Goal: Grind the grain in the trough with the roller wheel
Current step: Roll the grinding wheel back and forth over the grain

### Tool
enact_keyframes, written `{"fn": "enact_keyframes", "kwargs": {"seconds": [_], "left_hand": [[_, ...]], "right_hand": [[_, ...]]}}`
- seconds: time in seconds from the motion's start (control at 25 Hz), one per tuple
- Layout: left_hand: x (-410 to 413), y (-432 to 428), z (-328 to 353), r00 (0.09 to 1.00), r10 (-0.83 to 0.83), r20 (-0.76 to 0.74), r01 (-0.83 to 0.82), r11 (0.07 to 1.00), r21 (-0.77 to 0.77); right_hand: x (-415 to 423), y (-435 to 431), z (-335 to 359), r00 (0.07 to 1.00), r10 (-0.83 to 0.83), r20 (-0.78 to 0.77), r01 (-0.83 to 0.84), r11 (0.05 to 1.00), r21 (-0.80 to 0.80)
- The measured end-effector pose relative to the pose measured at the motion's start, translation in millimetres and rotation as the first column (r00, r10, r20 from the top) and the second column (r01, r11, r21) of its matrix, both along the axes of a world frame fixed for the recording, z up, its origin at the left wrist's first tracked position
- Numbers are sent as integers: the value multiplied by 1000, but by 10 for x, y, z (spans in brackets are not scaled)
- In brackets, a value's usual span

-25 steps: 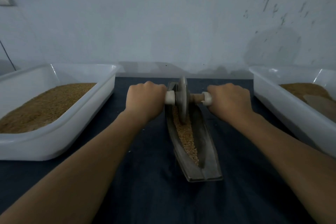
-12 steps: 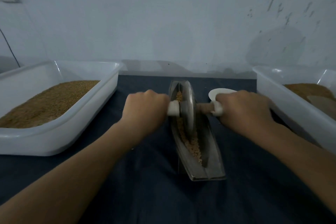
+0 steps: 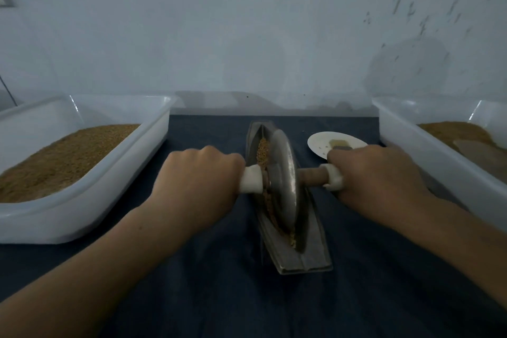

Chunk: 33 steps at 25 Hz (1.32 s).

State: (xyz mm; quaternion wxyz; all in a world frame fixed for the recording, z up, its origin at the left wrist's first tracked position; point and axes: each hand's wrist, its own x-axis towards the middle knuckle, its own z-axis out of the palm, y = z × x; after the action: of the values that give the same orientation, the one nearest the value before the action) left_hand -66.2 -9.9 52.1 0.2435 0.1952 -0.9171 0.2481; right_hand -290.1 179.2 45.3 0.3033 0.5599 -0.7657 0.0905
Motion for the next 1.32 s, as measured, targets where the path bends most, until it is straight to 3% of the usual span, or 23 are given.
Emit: {"fn": "enact_keyframes", "kwargs": {"seconds": [0.12,0.32,0.36,0.44,0.52,0.64,0.8,0.92,1.04,1.16,1.24,1.32], "left_hand": [[-223,-59,-35,989,138,59,-139,990,18],[-640,-274,202,972,213,98,-218,975,50],[-614,-258,220,975,193,109,-202,977,73],[-414,-178,127,984,141,108,-154,981,122],[-104,-40,15,998,37,48,-39,998,54],[110,58,43,999,-30,-18,29,999,-33],[-338,-181,-28,982,186,32,-188,977,97],[-642,-380,106,967,249,63,-256,944,207],[-458,-289,40,979,193,72,-205,943,262],[-105,-53,-82,997,75,11,-76,993,94],[-29,18,12,999,30,-27,-30,1000,0],[-94,-41,-66,996,90,17,-91,994,59]], "right_hand": [[12,-253,17,984,-169,-63,174,983,67],[-156,-780,161,943,-221,248,169,962,213],[-139,-710,151,943,-231,238,179,959,219],[-51,-447,48,983,-177,55,169,978,119],[92,-131,25,995,-70,-72,72,997,25],[115,65,38,997,75,-37,-75,997,-23],[-21,-419,48,982,-185,-39,187,981,43],[-176,-843,198,966,-239,95,225,965,133],[-86,-688,222,978,-204,35,197,970,142],[66,-212,49,988,-140,-69,144,988,61],[96,-37,-23,995,-84,-55,85,996,12],[68,-128,-29,989,-119,-86,118,993,-11]]}}
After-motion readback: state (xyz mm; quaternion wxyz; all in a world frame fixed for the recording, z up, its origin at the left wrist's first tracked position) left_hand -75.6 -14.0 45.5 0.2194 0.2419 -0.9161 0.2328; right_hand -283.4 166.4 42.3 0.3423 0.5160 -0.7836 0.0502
